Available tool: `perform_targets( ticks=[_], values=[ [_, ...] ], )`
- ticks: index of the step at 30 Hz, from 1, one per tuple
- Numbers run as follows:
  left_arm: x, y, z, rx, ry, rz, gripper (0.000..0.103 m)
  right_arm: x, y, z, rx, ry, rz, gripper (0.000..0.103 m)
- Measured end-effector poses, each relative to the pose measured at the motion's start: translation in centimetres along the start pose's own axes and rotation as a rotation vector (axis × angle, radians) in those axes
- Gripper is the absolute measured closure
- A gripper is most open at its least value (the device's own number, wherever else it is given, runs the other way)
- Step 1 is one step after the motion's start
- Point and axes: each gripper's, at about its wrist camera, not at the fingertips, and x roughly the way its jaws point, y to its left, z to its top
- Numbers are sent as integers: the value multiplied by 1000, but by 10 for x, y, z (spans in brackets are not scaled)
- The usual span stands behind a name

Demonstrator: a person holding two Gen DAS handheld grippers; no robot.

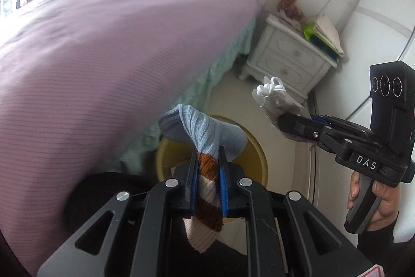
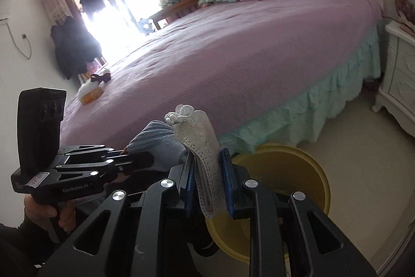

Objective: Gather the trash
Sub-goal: 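Carry the striped sock and lace insole with both tools over the yellow bin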

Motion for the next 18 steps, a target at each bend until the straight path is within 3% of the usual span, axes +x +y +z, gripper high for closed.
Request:
perform_targets(
  ticks=[14,16,17,18],
  values=[
    [107,-35,-21,34,237,-48,89,10,-70,-48,148,104,-102,83],
    [116,-35,-23,53,263,-47,85,13,-76,-51,161,116,-107,83],
    [121,-36,-23,62,267,-32,69,16,-79,-52,169,123,-109,83],
    [123,-35,-23,63,272,-20,39,18,-81,-52,175,129,-113,83]
  ],
)
